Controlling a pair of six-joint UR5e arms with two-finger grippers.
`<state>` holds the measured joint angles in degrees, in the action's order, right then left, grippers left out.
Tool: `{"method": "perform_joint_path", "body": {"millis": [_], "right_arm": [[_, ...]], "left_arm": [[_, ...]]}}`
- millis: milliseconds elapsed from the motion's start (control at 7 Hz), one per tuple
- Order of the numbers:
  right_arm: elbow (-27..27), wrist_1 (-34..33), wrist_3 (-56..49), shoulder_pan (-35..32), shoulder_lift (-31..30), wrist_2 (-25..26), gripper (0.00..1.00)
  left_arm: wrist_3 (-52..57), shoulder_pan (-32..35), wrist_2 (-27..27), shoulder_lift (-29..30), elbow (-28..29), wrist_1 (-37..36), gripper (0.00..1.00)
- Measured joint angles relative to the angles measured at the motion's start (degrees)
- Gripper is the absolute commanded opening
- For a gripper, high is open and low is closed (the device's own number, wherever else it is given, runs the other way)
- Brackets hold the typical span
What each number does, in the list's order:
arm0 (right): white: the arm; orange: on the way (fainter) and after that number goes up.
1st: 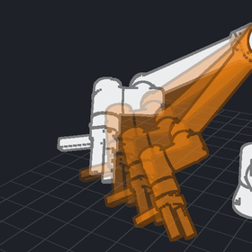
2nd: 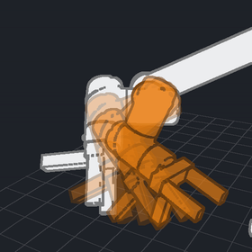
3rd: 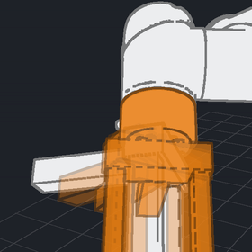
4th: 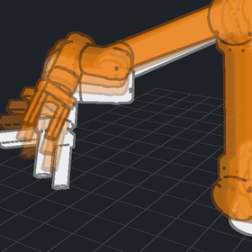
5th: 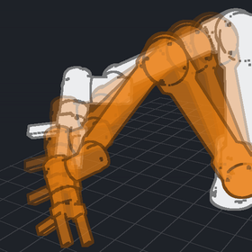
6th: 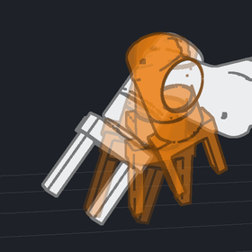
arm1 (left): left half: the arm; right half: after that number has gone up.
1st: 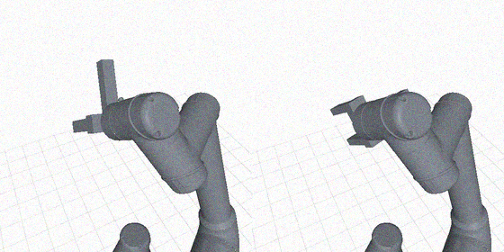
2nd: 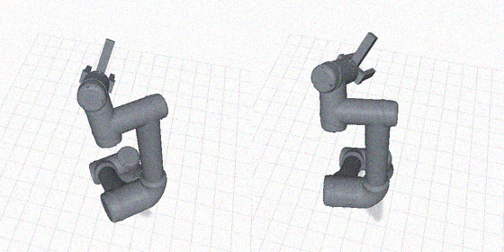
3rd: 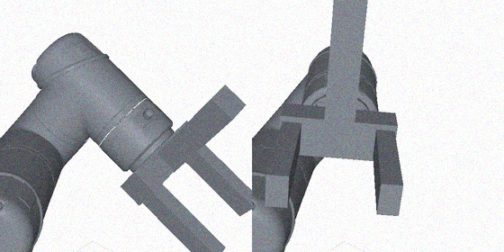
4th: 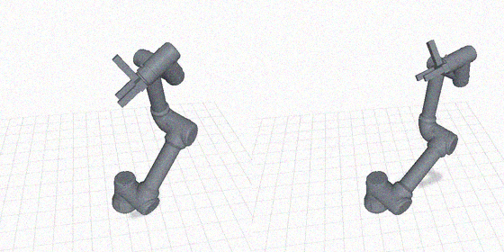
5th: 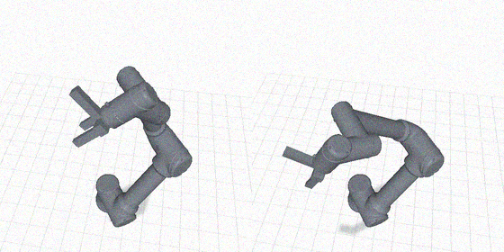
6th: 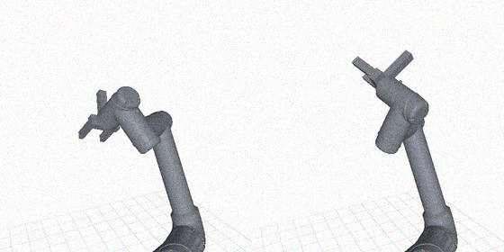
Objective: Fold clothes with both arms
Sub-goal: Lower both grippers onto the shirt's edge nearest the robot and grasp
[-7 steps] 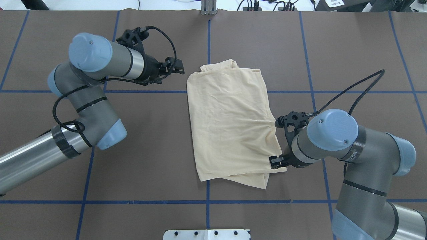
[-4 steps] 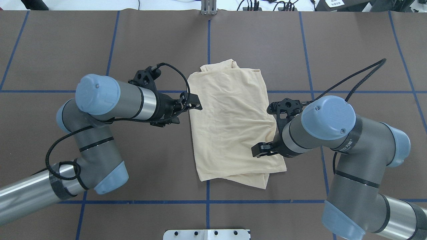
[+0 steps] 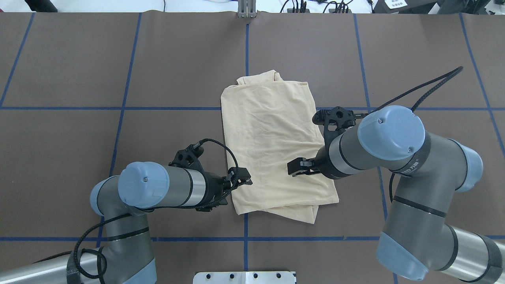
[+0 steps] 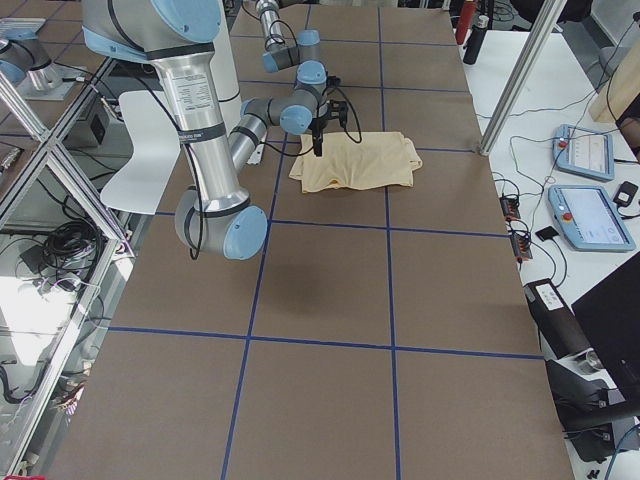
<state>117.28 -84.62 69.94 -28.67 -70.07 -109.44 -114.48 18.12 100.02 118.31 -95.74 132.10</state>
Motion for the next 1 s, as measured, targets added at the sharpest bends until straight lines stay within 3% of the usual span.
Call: {"method": "perform_joint_path", "body": {"millis": [1000], "right_arm": [[0.3, 0.3, 0.4, -1.8, 0.0, -2.9, 0.99]], "left_arm": [[-2.3, -1.7, -0.6, 3.0, 3.7, -1.8, 0.90]]}}
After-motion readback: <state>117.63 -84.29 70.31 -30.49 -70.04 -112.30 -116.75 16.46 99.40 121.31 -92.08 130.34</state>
